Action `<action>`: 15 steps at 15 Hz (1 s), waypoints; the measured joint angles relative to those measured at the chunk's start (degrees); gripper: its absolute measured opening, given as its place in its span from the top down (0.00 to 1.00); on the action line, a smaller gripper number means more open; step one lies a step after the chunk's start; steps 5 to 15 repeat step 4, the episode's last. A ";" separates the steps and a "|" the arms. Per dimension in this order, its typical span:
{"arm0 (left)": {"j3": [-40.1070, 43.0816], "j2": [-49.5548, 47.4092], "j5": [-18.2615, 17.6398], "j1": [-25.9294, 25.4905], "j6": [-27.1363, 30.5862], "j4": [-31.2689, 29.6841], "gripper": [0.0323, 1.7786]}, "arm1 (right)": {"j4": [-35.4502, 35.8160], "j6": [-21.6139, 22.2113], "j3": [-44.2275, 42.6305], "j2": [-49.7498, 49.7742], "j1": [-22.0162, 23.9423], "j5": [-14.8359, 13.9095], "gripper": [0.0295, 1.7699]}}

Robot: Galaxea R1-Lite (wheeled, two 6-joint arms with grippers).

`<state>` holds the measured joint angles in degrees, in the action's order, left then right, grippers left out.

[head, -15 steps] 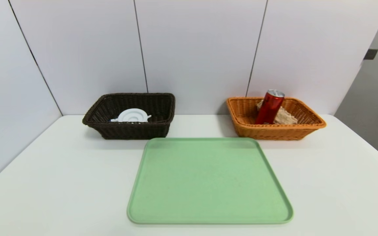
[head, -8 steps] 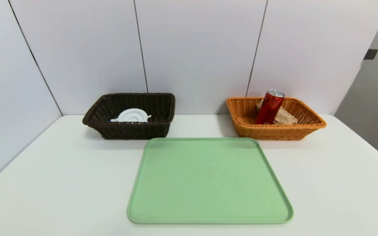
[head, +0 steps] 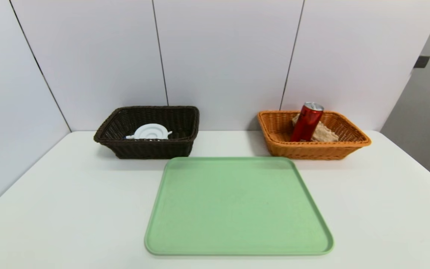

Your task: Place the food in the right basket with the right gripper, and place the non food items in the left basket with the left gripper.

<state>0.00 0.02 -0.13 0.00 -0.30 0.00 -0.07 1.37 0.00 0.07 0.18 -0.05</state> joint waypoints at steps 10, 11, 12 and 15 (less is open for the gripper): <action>0.00 0.00 -0.02 0.00 -0.11 0.00 0.05 | 0.00 0.48 0.00 0.00 0.00 0.00 0.04; 0.00 0.00 -0.02 0.00 -0.11 0.00 0.05 | 0.00 0.48 0.00 0.00 0.00 0.00 0.04; 0.00 0.00 -0.02 0.00 -0.11 0.00 0.05 | 0.00 0.48 0.00 0.00 0.00 0.00 0.04; 0.00 0.00 -0.02 0.00 -0.11 0.00 0.05 | 0.00 0.48 0.00 0.00 0.00 0.00 0.04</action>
